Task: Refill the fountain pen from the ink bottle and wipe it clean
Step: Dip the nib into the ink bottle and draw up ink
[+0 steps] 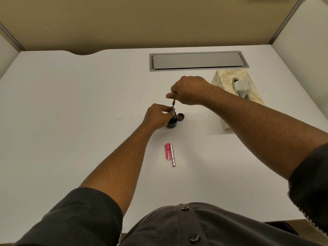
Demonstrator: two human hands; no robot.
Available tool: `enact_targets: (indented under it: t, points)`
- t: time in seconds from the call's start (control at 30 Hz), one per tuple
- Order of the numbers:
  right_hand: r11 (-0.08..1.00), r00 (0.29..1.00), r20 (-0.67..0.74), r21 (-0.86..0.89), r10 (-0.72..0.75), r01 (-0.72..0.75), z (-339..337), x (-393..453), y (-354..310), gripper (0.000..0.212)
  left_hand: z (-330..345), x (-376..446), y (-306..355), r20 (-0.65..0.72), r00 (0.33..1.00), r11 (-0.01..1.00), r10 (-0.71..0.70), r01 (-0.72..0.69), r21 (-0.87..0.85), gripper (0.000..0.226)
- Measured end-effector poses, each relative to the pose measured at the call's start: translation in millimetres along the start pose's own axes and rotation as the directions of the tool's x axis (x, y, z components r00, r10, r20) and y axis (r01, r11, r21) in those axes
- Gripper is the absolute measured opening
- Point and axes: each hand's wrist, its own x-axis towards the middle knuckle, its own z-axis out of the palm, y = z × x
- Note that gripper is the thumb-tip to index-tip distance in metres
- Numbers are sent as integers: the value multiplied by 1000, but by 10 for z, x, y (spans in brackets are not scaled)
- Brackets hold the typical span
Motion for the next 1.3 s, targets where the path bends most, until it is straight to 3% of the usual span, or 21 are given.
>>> enact_targets:
  t: [0.13, 0.27, 0.4, 0.67, 0.83, 1.0, 1.3]
  points:
    - [994, 1000, 12, 103, -24, 23, -46, -25, 19, 24, 4, 4, -11, 7, 1000, 1000, 0, 0, 0, 30]
    - [996, 999, 33, 84, -38, 35, -68, -35, 11, 14, 1, 3, -12, 0, 1000, 1000, 4, -4, -5, 30]
    - [999, 999, 47, 32, -2, 1, -69, -19, -34, 18, -10, -5, -13, -2, 1000, 1000, 10, -10, 3, 29]
    - [999, 999, 22, -32, 36, -36, -22, -1, -45, 45, -11, -13, -6, 0, 1000, 1000, 18, -18, 8, 31]
    - [996, 999, 40, 89, 12, -15, -53, -35, -30, 31, -10, -10, -13, 11, 1000, 1000, 23, -23, -3, 30]
    - [998, 999, 49, 65, -14, 11, -47, -26, -25, 11, -5, 7, -21, 3, 1000, 1000, 11, -11, 1, 31]
    - [1000, 998, 64, 6, 26, -26, -53, -15, -49, 28, -1, 15, -34, 6, 1000, 1000, 14, -14, 1, 30]
